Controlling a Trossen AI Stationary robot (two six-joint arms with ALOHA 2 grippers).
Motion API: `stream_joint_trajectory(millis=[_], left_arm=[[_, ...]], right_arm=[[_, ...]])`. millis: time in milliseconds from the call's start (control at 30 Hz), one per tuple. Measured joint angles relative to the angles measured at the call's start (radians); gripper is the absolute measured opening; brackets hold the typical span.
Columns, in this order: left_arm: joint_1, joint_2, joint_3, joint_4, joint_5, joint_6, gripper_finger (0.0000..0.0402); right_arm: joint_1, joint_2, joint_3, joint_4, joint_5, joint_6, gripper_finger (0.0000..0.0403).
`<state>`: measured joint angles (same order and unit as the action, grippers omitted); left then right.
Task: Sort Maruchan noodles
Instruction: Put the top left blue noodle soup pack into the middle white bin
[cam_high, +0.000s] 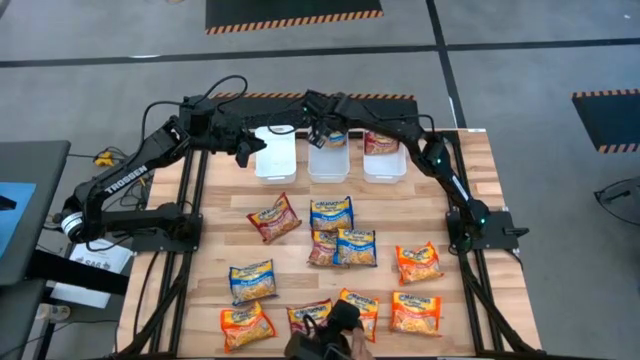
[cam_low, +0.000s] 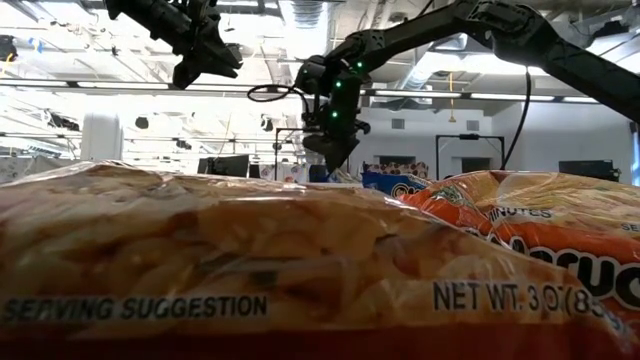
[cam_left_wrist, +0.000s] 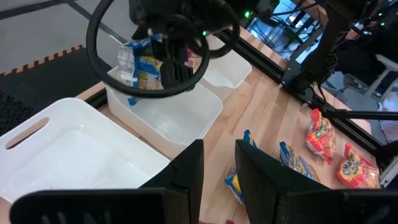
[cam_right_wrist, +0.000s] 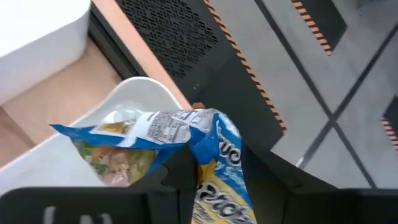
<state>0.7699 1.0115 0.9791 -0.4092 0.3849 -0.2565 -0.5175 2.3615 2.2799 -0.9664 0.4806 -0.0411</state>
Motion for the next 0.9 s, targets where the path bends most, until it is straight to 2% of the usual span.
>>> stream_joint_trajectory(millis=[300,467,633,900], left_arm=[[0.0,0.0,0.0,-0.003,0.0,-0.001,0.0077],[0.0,0.0,0.0,-0.003,-0.001,-0.017,0.0077],[0.0,0.0,0.0,-0.003,-0.003,-0.021,0.0077],[0.0,0.0,0.0,-0.003,-0.004,-0.021,0.0077]], right_arm=[[0.005,-0.001,0.063,-0.023,0.01,-0.023,0.0166],[0.012,0.0,0.063,-0.018,-0.07,-0.012,0.0164],[0.031,0.0,0.063,-0.016,-0.285,0.017,0.0164],[0.026,0.047,0.051,0.021,-0.308,-0.046,0.0163]])
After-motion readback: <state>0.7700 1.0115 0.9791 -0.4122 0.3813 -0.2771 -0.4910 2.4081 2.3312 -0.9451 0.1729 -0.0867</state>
